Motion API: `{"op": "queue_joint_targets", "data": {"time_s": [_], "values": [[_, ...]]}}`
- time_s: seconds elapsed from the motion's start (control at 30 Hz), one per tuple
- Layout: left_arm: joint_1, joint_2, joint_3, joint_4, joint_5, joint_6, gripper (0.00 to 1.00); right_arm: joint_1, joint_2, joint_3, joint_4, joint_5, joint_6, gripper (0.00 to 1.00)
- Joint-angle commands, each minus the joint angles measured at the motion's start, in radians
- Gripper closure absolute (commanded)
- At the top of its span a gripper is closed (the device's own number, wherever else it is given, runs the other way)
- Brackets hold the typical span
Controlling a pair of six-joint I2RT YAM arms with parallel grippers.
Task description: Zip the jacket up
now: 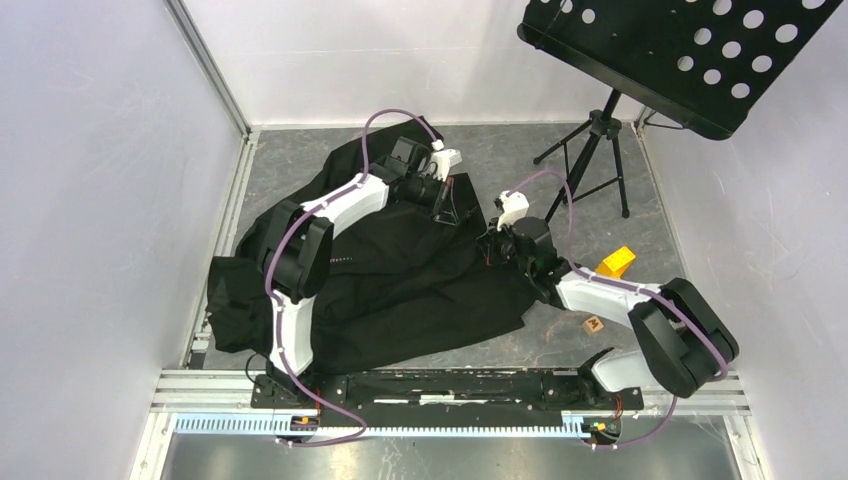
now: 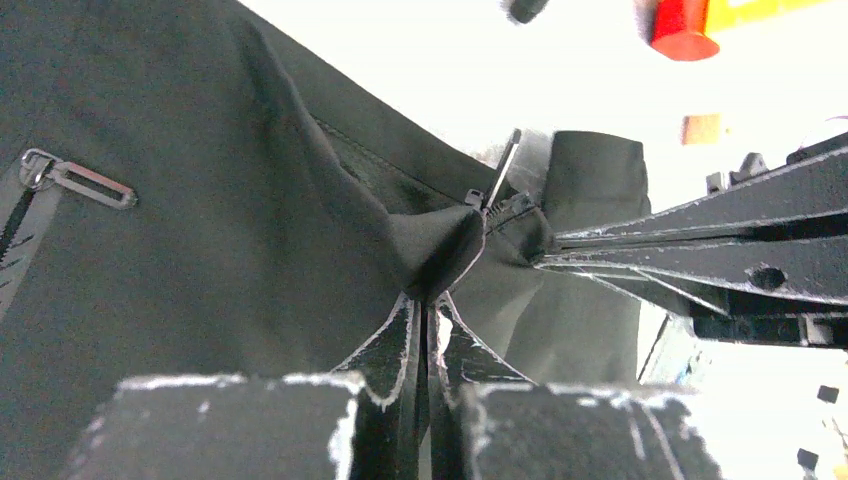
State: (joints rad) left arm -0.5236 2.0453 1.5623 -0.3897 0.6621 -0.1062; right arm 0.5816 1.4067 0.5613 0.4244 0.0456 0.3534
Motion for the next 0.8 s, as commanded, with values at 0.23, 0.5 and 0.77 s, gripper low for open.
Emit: {"op": "queue_joint_targets", "data": {"time_s": [0.23, 0.5, 0.77], "values": [[0.023, -0.029, -0.007, 0.017, 0.080, 0.030, 0.98, -0.032, -0.013, -0.079, 0.149, -0.165, -0.027, 1.00], [-0.004, 0.068, -0.020, 0.081, 0.005, -0.229, 0.98, -0.068, 0.089, -0.023, -0.060, 0.023, 0.279, 0.87], [-0.033, 0.077, -0.012, 0.079, 0.007, -0.239, 0.98, -0.077, 0.140, 0.058, -0.168, 0.072, 0.318, 0.63]]}}
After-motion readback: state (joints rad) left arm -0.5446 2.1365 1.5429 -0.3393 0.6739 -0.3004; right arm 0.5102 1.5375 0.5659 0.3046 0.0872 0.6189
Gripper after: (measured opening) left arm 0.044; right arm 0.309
